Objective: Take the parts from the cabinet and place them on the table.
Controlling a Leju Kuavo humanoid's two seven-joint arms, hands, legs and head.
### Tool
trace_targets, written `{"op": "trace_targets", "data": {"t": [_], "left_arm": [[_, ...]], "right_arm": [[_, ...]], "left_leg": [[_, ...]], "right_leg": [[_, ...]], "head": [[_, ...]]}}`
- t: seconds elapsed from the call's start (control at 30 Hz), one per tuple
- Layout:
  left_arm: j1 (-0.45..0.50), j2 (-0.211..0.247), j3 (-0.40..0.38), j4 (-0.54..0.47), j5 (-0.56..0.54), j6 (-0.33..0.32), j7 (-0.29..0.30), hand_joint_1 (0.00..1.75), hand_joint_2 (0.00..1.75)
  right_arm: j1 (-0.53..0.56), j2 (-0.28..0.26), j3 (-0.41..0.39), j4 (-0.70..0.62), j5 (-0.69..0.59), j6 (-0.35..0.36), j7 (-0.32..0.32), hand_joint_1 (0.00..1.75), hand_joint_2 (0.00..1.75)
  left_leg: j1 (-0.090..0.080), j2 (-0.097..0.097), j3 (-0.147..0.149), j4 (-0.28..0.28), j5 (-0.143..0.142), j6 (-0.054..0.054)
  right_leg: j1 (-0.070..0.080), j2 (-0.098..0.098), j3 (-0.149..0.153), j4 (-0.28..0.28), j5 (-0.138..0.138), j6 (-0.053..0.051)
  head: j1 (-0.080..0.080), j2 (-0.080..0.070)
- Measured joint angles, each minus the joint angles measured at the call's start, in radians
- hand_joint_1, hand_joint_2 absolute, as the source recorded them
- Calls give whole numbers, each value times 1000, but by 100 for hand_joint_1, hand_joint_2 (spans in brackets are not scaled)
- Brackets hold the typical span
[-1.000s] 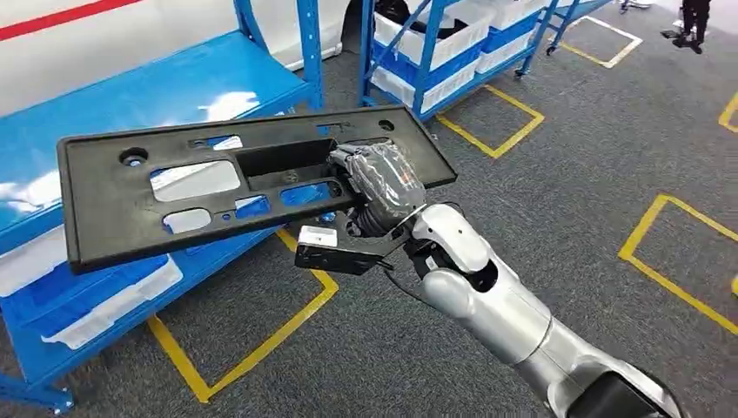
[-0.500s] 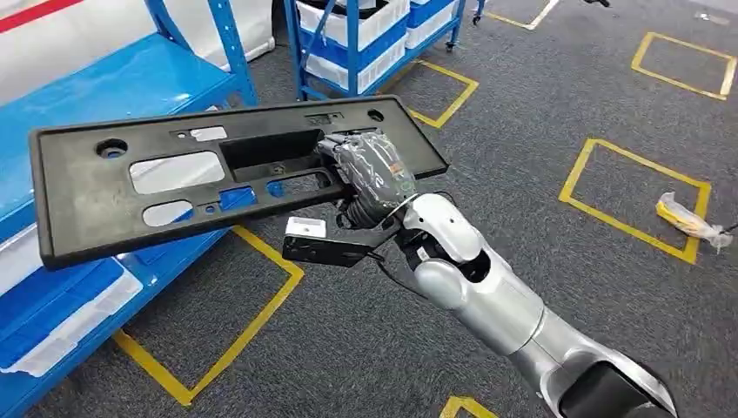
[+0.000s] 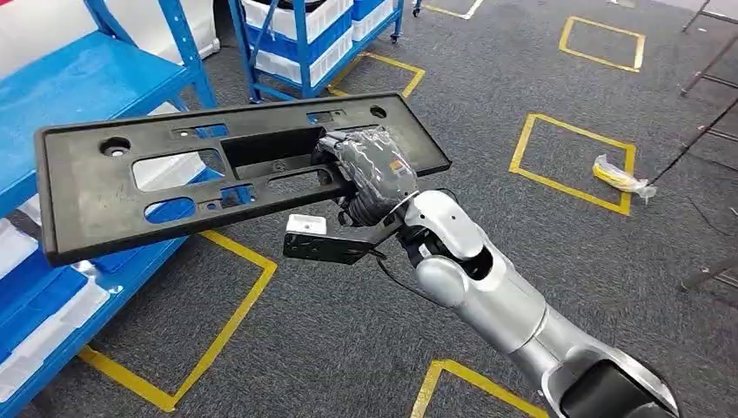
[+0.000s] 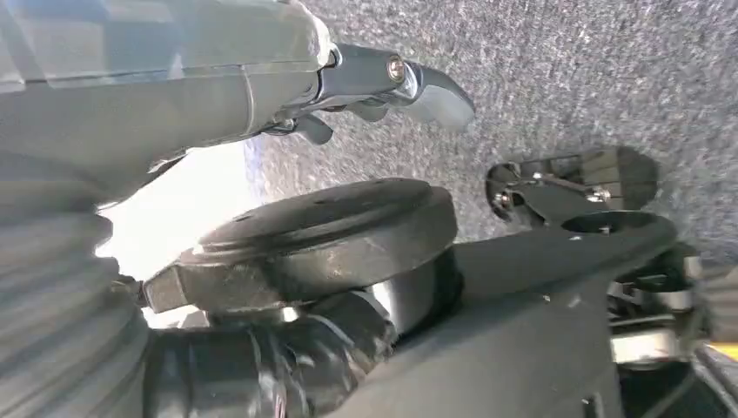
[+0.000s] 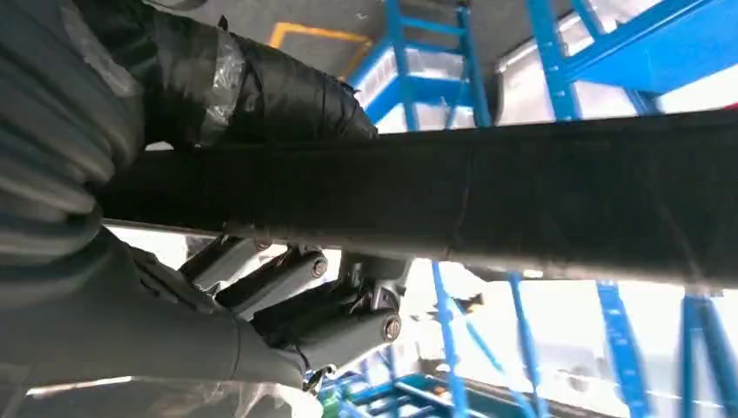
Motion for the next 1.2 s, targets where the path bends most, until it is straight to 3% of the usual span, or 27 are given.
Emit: {"op": "trace_targets", "data": {"t": [0.2,0.23,0.27,0.3,0.33,0.37,0.4,0.43,0.47,0.53,0.57,0.6,0.67,0.7,0.73,0.77,0.87,0.9,0.93,0.97,1.0,1.07,1.1,1.13,1.17,1.2], "left_arm": [[0,1,0,0,0,0,0,0,175],[0,2,3,0,0,2,-1,0,175],[-1,2,3,0,0,2,-2,0,175],[-2,-1,4,0,-1,2,-5,0,175],[-4,-2,5,0,-1,3,-5,0,175],[-5,-5,5,0,-1,3,-5,0,175],[-5,-3,5,0,-1,3,-5,0,175],[-4,-2,5,0,-1,4,-6,0,175],[-3,-2,5,0,0,4,-7,0,175],[-5,0,6,0,0,5,-7,0,175],[-8,2,6,0,0,7,-6,0,175],[-8,2,6,0,0,10,-6,0,175],[-7,10,7,0,5,8,-8,0,175],[-6,16,10,0,13,2,-15,0,175],[0,21,15,0,17,-8,-21,0,175],[-3,22,19,0,18,-19,-26,0,175],[-9,26,21,0,-2,-41,-5,0,175],[-10,22,22,0,-2,-42,-5,0,175],[-7,24,23,0,0,-42,-9,0,175],[-4,25,24,0,0,-41,-15,0,175],[-1,25,26,0,0,-41,-17,0,175],[0,29,29,0,-2,-41,-16,0,175],[0,30,30,0,-3,-40,-16,0,175],[0,31,31,0,-3,-37,-16,0,175],[0,31,31,0,-6,-35,-16,0,175],[0,31,31,0,-10,-33,-16,0,175]], "right_arm": [[0,0,0,0,-1,0,0,175,175],[1,0,0,6,-4,1,0,175,175],[1,0,0,6,-4,1,0,175,175],[-11,1,0,6,-6,1,0,175,175],[-14,0,0,6,-7,2,0,175,175],[-15,0,0,5,-7,2,0,175,175],[-12,0,0,4,-7,2,0,175,175],[-18,0,0,5,-7,2,0,175,175],[-22,5,0,6,-7,2,0,175,175],[-19,9,0,6,-7,5,0,175,175],[-17,10,1,8,-7,6,0,175,175],[-17,12,2,10,-7,7,0,175,175],[-20,37,4,18,11,7,10,175,175],[-25,69,12,35,31,1,28,175,175],[-33,103,20,59,51,-10,39,175,175],[-44,154,36,98,65,-31,53,175,175],[-66,235,72,191,64,-72,57,175,175],[-71,248,80,208,61,-76,57,175,175],[-79,253,87,215,59,-79,57,175,175],[-86,259,94,224,56,-80,60,175,175],[-91,264,99,230,55,-79,60,175,175],[-90,264,109,240,55,-77,60,175,175],[-89,264,114,246,55,-76,60,175,175],[-89,264,117,252,55,-76,62,175,175],[-89,264,118,255,53,-76,62,175,175],[-89,264,118,256,52,-78,63,175,175]], "left_leg": [[0,4,-2,0,1,0],[-4,43,-11,0,6,-3],[-5,52,-11,0,6,-3],[-11,84,-12,-1,7,-11],[-7,106,-8,-10,10,-25],[-9,115,0,-17,10,-32],[-4,85,-2,-7,-6,-36],[-5,36,-18,26,-26,-37],[-3,8,-51,88,-58,-38],[-4,-11,-124,231,-113,-43],[-3,-11,-149,270,-113,-46],[-2,-11,-148,258,-87,-49],[5,-18,-90,120,9,-56],[12,-37,-57,43,41,-60],[15,-85,-55,36,14,-64],[17,-90,-52,23,13,-54],[10,-60,-51,22,24,-34],[20,-46,-48,12,31,-24],[17,-40,-43,5,33,-19],[15,-30,-41,1,35,-16],[11,-17,-41,2,35,-16],[9,10,-41,2,33,-16],[8,22,-40,2,31,-16],[7,36,-39,2,29,-17],[6,48,-35,2,26,-18],[6,58,-30,1,22,-20]], "right_leg": [[-1,-1,-6,17,-7,0],[-4,-6,23,26,1,-2],[-4,-9,61,-25,23,-6],[25,-80,187,-228,53,-39],[34,-50,179,-235,60,-52],[33,-38,187,-253,66,-60],[18,-33,206,-276,75,-62],[18,-24,210,-287,81,-70],[17,-17,208,-288,84,-74],[18,7,204,-285,84,-74],[18,20,200,-280,84,-74],[16,33,197,-274,83,-73],[10,65,187,-254,77,-66],[7,82,180,-239,72,-61],[9,99,168,-228,70,-55],[7,120,150,-212,71,-50],[5,149,141,-224,87,-27],[2,136,136,-218,82,-27],[11,72,127,-192,62,-23],[7,31,102,-138,30,-16],[3,9,63,-58,-8,-10],[-2,-3,9,53,-41,-5],[-3,-3,9,51,-29,-6],[-3,-4,31,5,2,-9],[0,-10,76,-76,43,-15],[8,-35,129,-171,84,-24]], "head": [[0,0],[0,0],[0,0],[0,0],[1,0],[0,0],[0,0],[2,0],[0,0],[0,0],[0,0],[0,0],[0,0],[0,0],[0,0],[2,0],[0,0],[0,0],[5,0],[7,0],[7,0],[7,0],[7,0],[7,0],[7,0],[7,0]]}}
